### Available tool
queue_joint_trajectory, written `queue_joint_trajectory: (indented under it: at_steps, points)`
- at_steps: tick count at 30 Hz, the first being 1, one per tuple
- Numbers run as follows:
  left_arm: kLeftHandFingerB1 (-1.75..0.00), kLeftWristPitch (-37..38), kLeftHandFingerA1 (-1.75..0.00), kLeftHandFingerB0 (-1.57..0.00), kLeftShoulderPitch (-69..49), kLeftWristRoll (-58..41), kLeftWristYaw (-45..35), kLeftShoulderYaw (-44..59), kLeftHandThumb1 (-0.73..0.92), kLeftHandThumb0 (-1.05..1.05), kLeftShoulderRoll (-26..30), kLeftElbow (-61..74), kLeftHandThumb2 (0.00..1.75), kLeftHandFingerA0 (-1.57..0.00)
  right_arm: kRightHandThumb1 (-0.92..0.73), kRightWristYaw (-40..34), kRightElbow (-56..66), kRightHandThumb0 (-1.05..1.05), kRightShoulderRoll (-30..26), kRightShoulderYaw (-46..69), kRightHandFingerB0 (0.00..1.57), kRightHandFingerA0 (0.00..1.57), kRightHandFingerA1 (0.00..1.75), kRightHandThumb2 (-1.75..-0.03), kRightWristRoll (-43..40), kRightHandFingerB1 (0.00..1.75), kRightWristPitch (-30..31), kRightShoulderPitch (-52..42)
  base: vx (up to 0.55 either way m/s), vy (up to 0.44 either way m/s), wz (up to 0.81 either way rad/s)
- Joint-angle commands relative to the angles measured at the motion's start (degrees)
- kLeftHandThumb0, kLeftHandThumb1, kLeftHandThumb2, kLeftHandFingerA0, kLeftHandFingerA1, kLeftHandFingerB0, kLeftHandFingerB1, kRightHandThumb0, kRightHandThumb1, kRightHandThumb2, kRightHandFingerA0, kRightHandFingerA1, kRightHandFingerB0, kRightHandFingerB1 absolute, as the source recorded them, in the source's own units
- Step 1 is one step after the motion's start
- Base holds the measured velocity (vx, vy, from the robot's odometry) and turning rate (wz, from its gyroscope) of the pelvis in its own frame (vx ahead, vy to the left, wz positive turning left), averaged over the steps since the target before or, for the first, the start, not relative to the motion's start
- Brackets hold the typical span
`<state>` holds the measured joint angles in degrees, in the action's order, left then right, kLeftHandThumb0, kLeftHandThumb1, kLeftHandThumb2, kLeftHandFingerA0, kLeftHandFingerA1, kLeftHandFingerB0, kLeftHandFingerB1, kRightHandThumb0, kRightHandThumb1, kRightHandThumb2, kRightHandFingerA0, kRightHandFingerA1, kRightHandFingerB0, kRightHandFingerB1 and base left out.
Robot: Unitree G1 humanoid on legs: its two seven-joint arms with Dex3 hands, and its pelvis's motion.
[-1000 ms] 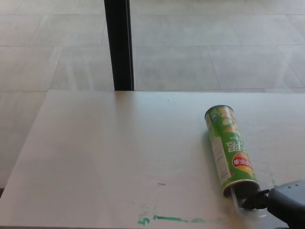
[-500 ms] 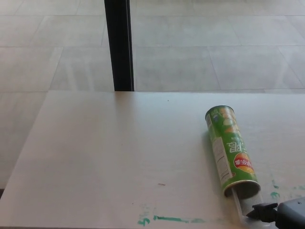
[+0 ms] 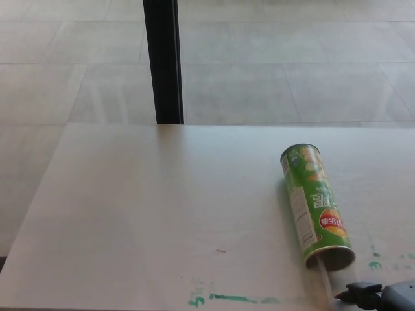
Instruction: Use the finger on the right hand of the robot to pull out the chips tray kept inside a container in the middle of the desk
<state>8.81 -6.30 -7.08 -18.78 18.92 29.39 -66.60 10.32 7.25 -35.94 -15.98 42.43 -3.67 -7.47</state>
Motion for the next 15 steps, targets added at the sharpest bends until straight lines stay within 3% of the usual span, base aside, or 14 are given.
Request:
queue_joint_trajectory:
  at_steps: [1,2,3,6,8,9,13,15]
  points:
    - [-0.87,1.0,-0.94,-0.37,-0.53,0.13,0.61,-0.01,0.84,-0.76,1.23,0.41,0.65,-0.31,-0.58,1.8,-1.19,-0.21,-0.84,-1.31,0.52,0.82,1.31,-0.58,1.16,0.43,0.85,-4.23,0.0,0.0,0.0]
    - [-0.87,0.97,-0.94,-0.37,-0.42,0.31,0.85,-0.13,0.84,-0.76,1.27,0.23,0.65,-0.31,-0.58,2.17,-0.52,-0.21,-1.12,-1.06,0.52,0.82,1.31,-0.58,0.71,0.43,0.86,-4.91,0.0,0.0,0.0]
    - [-0.76,0.87,-0.92,-0.34,-0.29,0.22,0.88,-0.04,0.84,-0.77,1.25,0.03,0.66,-0.33,-0.57,2.07,-0.42,-0.2,-1.3,-0.93,0.52,0.84,1.29,-0.58,0.6,0.43,0.66,-5.25,0.0,0.0,0.0]
    - [-0.76,1.27,-0.9,-0.36,-0.08,0.12,0.23,-0.01,0.85,-0.76,1.55,-0.14,0.65,-0.3,-0.57,1.53,0.26,-0.2,-2.01,-0.35,0.53,0.84,1.33,-0.58,0.2,0.45,-0.38,-6.49,0.0,0.0,0.0]
    - [-0.93,0.9,-0.97,-0.39,-0.32,0.01,0.49,0.08,0.85,-0.76,1.41,0.37,0.65,-0.31,-0.59,2.35,0.83,-0.21,-2.45,0.01,0.52,0.81,1.27,-0.58,0.23,0.43,0.4,-7.82,0.0,0.0,0.0]
    - [-0.81,1.09,-0.94,-0.36,-0.41,0.12,0.55,0.02,0.84,-0.76,1.42,0.32,0.66,-0.3,-0.59,2.68,1.11,-0.19,-2.69,0.27,0.52,0.79,1.35,-0.59,-0.15,0.44,0.44,-8.48,0.0,0.0,0.0]
    - [-0.84,1.03,-0.95,-0.35,-0.64,-0.31,0.02,0.31,0.84,-0.76,1.36,0.58,0.65,-0.3,-0.56,-0.02,0.48,-0.18,-3.36,0.89,0.55,0.8,1.38,-0.58,-0.25,0.46,-2.2,-10.02,0.0,0.0,0.0]
    - [-0.76,0.78,-0.89,-0.35,-0.26,-0.08,0.53,0.18,0.84,-0.75,1.39,0.24,0.66,-0.3,-0.58,-0.28,0.3,-0.19,-3.68,1.04,0.53,0.8,1.35,-0.59,-0.53,0.46,-2.76,-10.43,0.0,0.0,0.0]
